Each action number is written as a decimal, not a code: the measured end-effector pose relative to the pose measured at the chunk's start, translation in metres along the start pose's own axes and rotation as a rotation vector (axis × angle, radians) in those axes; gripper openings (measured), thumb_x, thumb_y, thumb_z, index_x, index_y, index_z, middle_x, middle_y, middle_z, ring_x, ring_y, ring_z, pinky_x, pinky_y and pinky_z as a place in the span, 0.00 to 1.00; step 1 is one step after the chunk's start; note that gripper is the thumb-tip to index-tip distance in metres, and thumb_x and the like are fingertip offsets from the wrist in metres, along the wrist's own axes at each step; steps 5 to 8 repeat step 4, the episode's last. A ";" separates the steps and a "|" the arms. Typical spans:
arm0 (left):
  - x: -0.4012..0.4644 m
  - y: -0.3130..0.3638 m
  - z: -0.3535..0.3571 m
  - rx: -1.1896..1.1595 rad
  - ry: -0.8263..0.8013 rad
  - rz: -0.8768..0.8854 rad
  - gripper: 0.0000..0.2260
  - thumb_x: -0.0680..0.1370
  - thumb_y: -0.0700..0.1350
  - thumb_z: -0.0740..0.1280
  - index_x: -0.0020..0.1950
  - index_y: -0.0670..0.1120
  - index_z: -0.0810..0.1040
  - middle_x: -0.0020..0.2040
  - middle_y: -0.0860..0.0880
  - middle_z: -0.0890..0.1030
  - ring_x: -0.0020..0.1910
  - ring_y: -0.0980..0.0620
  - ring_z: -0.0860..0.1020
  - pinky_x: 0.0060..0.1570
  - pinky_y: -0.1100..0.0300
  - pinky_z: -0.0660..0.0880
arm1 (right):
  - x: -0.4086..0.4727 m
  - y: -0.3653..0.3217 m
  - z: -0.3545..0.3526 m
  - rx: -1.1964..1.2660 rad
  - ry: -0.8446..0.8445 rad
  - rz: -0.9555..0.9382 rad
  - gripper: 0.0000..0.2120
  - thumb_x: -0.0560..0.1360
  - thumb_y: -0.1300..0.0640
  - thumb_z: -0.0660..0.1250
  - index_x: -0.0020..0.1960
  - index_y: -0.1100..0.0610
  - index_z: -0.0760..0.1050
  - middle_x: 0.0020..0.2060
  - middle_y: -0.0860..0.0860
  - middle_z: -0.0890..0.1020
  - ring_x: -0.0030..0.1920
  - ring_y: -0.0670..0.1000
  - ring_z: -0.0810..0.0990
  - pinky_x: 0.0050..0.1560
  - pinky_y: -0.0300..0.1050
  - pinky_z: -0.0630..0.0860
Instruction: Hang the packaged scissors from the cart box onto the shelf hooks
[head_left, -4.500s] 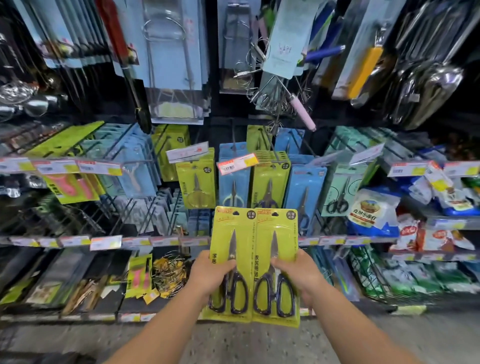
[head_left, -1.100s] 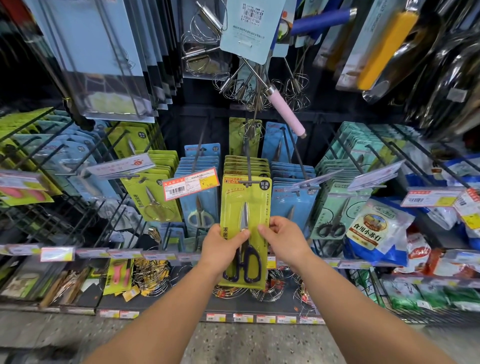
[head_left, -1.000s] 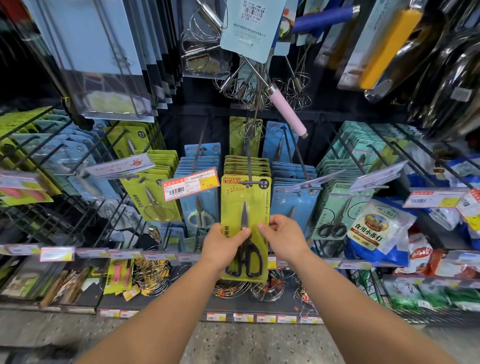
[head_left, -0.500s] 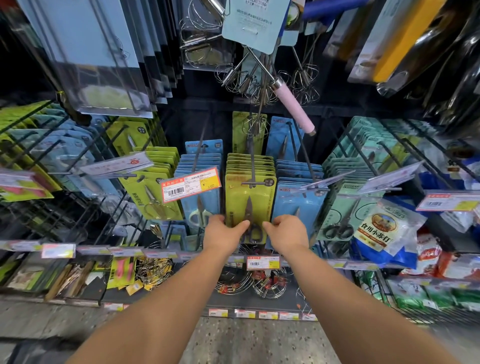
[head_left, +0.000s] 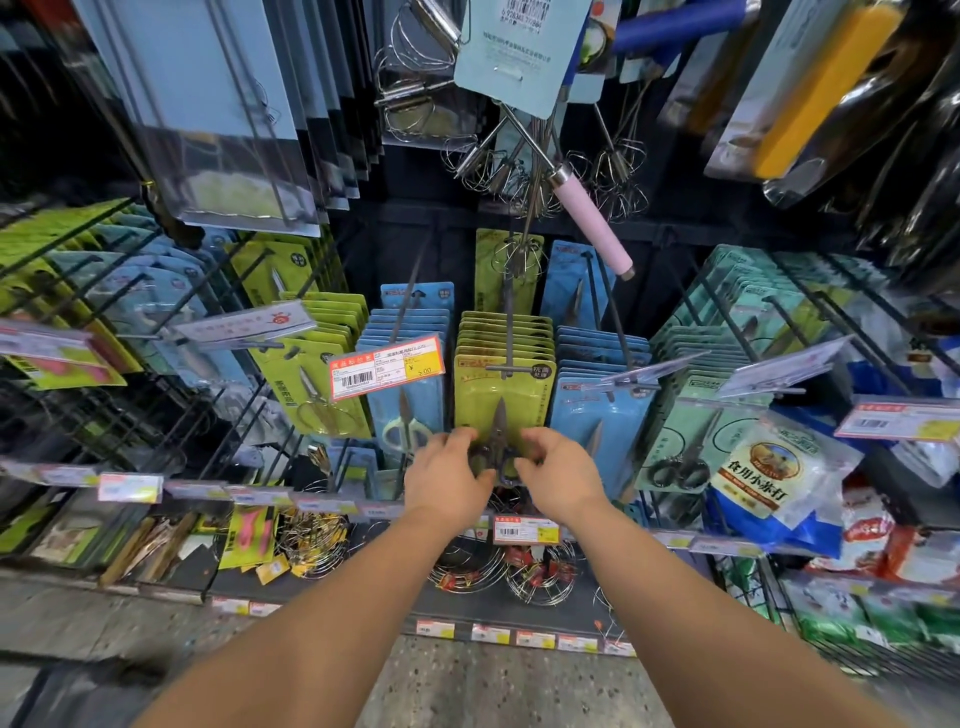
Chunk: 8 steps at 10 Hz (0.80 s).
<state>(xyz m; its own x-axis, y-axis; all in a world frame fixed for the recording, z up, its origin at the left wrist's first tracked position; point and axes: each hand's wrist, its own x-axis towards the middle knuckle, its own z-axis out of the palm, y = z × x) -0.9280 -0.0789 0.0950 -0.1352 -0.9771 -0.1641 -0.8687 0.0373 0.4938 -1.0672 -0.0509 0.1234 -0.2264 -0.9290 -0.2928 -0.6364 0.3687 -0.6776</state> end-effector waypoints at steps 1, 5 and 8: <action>-0.004 0.001 -0.001 0.056 -0.023 0.010 0.27 0.77 0.54 0.67 0.75 0.53 0.64 0.70 0.46 0.70 0.68 0.44 0.69 0.67 0.49 0.69 | -0.002 0.000 -0.002 0.003 -0.012 -0.025 0.23 0.79 0.58 0.65 0.74 0.51 0.67 0.65 0.51 0.79 0.63 0.52 0.77 0.62 0.44 0.72; -0.027 0.005 -0.009 0.227 -0.030 0.006 0.26 0.78 0.57 0.63 0.74 0.51 0.65 0.73 0.48 0.68 0.72 0.45 0.65 0.70 0.47 0.62 | -0.011 0.011 -0.008 -0.010 -0.064 -0.080 0.24 0.79 0.55 0.65 0.75 0.49 0.66 0.66 0.52 0.77 0.59 0.54 0.80 0.58 0.49 0.78; -0.027 0.005 -0.009 0.227 -0.030 0.006 0.26 0.78 0.57 0.63 0.74 0.51 0.65 0.73 0.48 0.68 0.72 0.45 0.65 0.70 0.47 0.62 | -0.011 0.011 -0.008 -0.010 -0.064 -0.080 0.24 0.79 0.55 0.65 0.75 0.49 0.66 0.66 0.52 0.77 0.59 0.54 0.80 0.58 0.49 0.78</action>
